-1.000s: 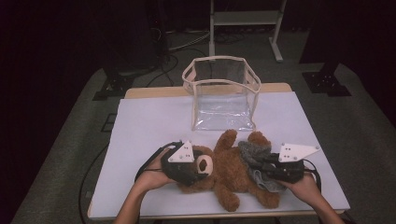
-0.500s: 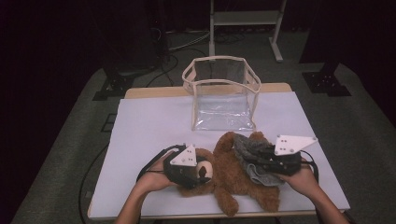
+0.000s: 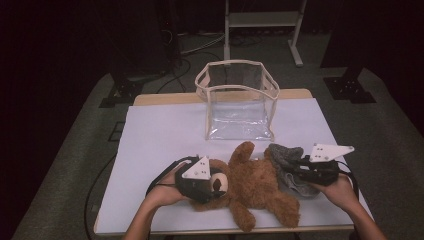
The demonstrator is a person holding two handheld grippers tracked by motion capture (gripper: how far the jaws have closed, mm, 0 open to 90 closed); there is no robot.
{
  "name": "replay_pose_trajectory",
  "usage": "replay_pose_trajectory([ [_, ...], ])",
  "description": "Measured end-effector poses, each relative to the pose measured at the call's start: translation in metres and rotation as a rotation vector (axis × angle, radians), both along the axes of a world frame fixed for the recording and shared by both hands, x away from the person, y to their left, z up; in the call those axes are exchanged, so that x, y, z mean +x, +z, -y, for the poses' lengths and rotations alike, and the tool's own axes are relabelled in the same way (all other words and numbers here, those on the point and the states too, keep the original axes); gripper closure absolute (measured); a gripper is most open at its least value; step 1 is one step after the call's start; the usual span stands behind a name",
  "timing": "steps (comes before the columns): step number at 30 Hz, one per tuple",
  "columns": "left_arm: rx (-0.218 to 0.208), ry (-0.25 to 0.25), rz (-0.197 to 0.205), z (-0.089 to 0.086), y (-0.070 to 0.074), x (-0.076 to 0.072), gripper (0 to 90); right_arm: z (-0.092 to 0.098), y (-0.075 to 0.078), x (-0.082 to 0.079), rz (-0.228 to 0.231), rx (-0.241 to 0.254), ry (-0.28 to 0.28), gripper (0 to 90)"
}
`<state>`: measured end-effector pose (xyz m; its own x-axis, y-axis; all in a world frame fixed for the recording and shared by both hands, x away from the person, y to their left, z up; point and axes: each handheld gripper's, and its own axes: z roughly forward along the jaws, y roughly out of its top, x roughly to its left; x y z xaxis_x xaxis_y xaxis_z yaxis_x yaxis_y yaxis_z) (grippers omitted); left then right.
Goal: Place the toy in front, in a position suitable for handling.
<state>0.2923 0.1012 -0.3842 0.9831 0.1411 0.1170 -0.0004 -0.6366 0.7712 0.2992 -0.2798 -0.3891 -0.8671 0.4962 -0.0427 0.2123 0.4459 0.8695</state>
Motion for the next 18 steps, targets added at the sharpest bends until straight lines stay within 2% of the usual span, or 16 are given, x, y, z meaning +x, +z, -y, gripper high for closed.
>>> replay_pose_trajectory([
  [2, 0.001, -0.002, 0.001, 0.001, 0.000, 0.000, 34.3, -0.003, 0.009, -0.002, 0.028, 0.007, 0.012, 78.3],
  [5, 0.008, -0.007, 0.007, 0.001, 0.000, -0.001, 34.3, -0.019, 0.020, 0.001, 0.057, 0.007, 0.043, 78.3],
  [8, 0.007, -0.011, 0.008, 0.000, 0.000, -0.002, 34.3, -0.038, 0.022, 0.009, 0.065, -0.009, 0.071, 78.3],
  [10, 0.006, -0.014, 0.013, -0.001, -0.001, -0.003, 34.2, -0.046, 0.020, 0.016, 0.054, -0.024, 0.078, 78.3],
  [12, 0.004, -0.014, 0.013, -0.001, -0.001, -0.002, 34.1, -0.046, 0.016, 0.020, 0.045, -0.033, 0.074, 78.3],
  [13, -0.003, -0.008, 0.009, -0.001, -0.001, -0.002, 34.1, -0.040, 0.010, 0.026, 0.027, -0.029, 0.051, 78.3],
  [17, -0.001, -0.006, 0.011, 0.000, -0.001, -0.001, 34.0, -0.017, -0.002, 0.030, -0.012, -0.018, -0.014, 78.3],
  [18, -0.001, -0.006, 0.011, 0.000, -0.001, -0.001, 33.9, -0.017, -0.002, 0.030, -0.012, -0.018, -0.014, 78.3],
])
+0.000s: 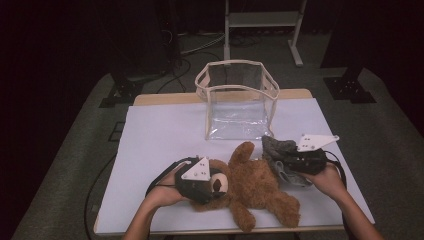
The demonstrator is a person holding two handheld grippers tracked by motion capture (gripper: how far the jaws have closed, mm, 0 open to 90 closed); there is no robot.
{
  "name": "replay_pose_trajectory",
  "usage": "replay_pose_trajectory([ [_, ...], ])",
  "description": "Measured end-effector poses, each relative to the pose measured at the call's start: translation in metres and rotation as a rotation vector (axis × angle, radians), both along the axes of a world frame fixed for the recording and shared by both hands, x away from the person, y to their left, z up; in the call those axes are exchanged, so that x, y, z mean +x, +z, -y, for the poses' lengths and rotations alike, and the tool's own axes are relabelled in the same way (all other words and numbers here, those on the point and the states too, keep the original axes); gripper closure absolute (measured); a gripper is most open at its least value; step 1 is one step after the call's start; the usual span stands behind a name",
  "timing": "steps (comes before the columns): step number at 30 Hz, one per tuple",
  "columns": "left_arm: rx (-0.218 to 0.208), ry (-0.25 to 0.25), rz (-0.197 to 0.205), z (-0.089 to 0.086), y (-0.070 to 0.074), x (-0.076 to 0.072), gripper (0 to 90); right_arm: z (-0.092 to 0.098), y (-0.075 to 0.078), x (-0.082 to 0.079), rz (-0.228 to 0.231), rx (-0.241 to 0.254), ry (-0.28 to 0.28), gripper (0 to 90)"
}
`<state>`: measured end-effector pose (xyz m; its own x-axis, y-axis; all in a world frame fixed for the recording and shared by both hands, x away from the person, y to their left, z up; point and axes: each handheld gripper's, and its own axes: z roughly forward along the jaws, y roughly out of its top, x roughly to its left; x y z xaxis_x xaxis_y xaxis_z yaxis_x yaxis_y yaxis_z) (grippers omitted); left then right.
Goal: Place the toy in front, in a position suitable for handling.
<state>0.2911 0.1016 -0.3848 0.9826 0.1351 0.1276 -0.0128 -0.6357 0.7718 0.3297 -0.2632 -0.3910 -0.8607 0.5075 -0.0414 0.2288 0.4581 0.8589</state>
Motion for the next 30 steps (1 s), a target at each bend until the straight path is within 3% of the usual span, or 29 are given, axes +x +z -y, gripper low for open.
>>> replay_pose_trajectory([
  [1, 0.001, 0.000, 0.001, 0.000, 0.000, 0.000, 33.8, 0.011, -0.002, -0.002, -0.013, 0.008, -0.025, 78.3],
  [4, -0.002, 0.001, -0.004, 0.001, -0.001, 0.001, 33.7, 0.014, 0.005, -0.010, 0.000, 0.030, -0.017, 78.2],
  [11, 0.000, -0.004, -0.001, 0.001, -0.001, 0.000, 33.7, -0.018, 0.020, -0.012, 0.051, 0.021, 0.059, 78.1],
  [14, -0.001, -0.007, 0.000, -0.001, -0.001, -0.001, 33.7, -0.022, 0.015, -0.006, 0.039, 0.002, 0.055, 78.1],
  [18, -0.008, -0.002, 0.000, -0.001, -0.001, 0.000, 33.6, -0.006, -0.002, 0.007, -0.011, -0.013, -0.011, 78.1],
  [19, -0.006, -0.001, 0.000, -0.001, -0.001, 0.000, 33.5, 0.004, -0.007, 0.010, -0.028, -0.006, -0.040, 78.1],
  [22, -0.005, -0.001, 0.003, 0.000, -0.001, 0.001, 33.3, 0.011, -0.006, 0.005, -0.043, 0.024, -0.046, 78.2],
  [24, -0.005, 0.005, 0.004, 0.001, -0.001, 0.001, 33.3, 0.010, 0.000, -0.003, -0.026, 0.026, -0.025, 78.1],
  [26, -0.007, 0.021, 0.004, 0.002, -0.001, 0.002, 33.3, 0.002, 0.010, -0.016, -0.007, 0.064, 0.031, 78.0],
  [28, -0.008, 0.026, 0.005, 0.002, -0.001, 0.003, 33.4, -0.007, 0.014, -0.027, 0.000, 0.097, 0.080, 78.0],
  [30, -0.009, 0.030, 0.006, 0.001, 0.000, 0.003, 33.4, -0.011, 0.013, -0.031, 0.009, 0.096, 0.102, 78.0],
])
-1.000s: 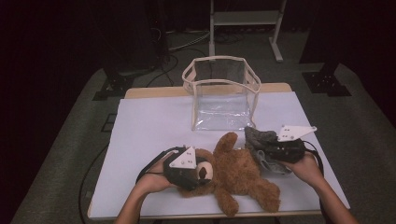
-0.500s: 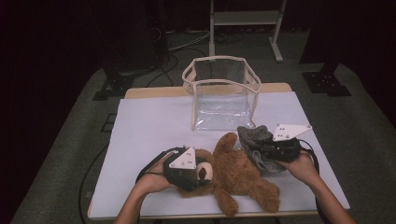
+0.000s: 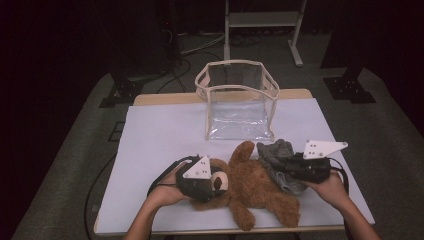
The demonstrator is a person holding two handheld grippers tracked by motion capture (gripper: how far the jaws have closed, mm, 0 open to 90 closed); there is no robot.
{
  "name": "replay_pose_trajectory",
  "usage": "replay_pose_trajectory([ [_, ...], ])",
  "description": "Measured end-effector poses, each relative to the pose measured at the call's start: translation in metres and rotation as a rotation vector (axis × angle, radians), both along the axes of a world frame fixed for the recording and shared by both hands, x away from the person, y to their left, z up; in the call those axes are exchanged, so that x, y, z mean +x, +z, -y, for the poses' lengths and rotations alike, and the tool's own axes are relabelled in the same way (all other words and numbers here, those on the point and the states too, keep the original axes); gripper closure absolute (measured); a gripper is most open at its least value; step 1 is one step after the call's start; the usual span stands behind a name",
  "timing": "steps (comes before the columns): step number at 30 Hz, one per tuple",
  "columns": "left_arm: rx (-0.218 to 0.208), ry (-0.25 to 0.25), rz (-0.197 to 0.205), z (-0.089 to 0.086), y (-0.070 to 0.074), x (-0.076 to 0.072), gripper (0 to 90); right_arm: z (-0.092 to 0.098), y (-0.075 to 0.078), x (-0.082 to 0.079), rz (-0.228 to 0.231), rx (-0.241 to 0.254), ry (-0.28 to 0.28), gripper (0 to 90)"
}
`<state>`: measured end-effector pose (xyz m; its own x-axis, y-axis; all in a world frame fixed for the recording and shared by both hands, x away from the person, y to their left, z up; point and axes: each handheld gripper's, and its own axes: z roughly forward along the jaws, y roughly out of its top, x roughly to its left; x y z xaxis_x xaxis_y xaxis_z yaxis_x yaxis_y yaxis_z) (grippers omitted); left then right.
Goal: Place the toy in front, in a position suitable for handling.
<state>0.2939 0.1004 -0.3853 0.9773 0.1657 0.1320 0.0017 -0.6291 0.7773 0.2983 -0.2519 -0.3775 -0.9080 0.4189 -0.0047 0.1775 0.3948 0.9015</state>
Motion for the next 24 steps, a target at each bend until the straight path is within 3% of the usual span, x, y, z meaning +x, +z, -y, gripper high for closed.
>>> replay_pose_trajectory([
  [1, -0.004, 0.007, -0.004, 0.000, 0.000, 0.000, 33.4, -0.006, -0.005, -0.008, 0.006, -0.015, 0.018, 78.0],
  [2, -0.005, 0.006, -0.003, -0.001, 0.000, 0.000, 33.4, -0.005, -0.010, -0.010, -0.006, 0.000, 0.013, 78.0],
  [5, -0.011, 0.014, -0.004, -0.002, 0.001, 0.002, 33.6, 0.010, -0.023, -0.013, -0.043, 0.033, -0.019, 78.1],
  [8, -0.025, 0.021, -0.020, -0.002, 0.000, 0.004, 33.6, 0.024, -0.034, -0.018, -0.072, 0.021, -0.051, 78.1],
  [14, -0.018, 0.036, -0.018, 0.001, 0.000, 0.006, 33.5, 0.029, -0.031, -0.026, -0.068, 0.009, -0.054, 78.2],
  [18, -0.029, 0.058, -0.021, 0.001, -0.001, 0.007, 33.4, 0.011, -0.011, -0.028, -0.017, 0.027, 0.004, 78.1],
  [20, -0.032, 0.062, -0.021, 0.001, -0.001, 0.007, 33.3, 0.000, -0.008, -0.029, -0.028, 0.040, 0.039, 78.1],
  [24, -0.028, 0.083, -0.011, 0.003, -0.002, 0.008, 32.8, -0.026, -0.004, -0.031, -0.002, 0.005, 0.086, 78.0],
])
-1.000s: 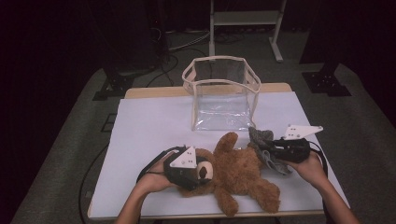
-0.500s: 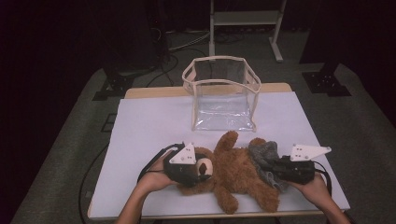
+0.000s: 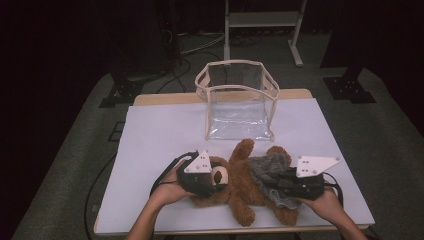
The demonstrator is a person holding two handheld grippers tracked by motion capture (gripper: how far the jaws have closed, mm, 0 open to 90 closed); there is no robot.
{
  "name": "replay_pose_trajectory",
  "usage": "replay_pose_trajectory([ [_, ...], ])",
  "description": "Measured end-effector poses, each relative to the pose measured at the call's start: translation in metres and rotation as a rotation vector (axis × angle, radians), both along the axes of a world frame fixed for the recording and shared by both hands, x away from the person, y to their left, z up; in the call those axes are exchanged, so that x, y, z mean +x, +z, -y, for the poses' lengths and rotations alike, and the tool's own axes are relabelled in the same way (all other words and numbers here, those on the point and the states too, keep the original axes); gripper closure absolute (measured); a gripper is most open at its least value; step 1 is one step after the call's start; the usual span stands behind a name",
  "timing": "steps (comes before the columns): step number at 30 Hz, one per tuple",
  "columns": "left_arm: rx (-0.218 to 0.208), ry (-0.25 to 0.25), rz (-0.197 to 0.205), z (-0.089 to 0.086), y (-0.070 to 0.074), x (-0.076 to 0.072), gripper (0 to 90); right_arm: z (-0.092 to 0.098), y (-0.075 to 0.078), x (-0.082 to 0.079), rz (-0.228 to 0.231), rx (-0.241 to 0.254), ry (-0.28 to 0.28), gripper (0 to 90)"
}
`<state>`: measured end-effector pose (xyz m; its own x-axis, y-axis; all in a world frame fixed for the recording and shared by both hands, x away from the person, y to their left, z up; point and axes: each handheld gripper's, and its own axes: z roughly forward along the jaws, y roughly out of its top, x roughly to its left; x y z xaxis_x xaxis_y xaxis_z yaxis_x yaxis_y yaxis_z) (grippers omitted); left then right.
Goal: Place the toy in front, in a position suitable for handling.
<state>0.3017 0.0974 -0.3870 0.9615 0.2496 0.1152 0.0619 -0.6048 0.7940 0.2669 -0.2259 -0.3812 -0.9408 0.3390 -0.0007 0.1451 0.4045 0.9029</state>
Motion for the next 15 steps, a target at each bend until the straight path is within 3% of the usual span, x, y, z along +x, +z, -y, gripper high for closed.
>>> replay_pose_trajectory([
  [4, 0.009, 0.001, 0.019, -0.003, 0.003, -0.001, 32.3, -0.017, -0.001, 0.002, 0.025, -0.054, 0.032, 78.2],
  [9, 0.003, 0.005, 0.045, -0.014, 0.012, -0.001, 31.4, 0.004, -0.012, 0.012, -0.010, -0.037, -0.017, 78.6],
  [12, 0.008, 0.012, 0.042, -0.021, 0.015, 0.000, 32.0, 0.013, -0.013, 0.015, -0.015, -0.041, -0.041, 78.6],
  [15, 0.015, 0.014, 0.022, -0.023, 0.008, 0.002, 35.4, 0.016, -0.011, 0.016, -0.028, -0.044, -0.054, 78.5],
])
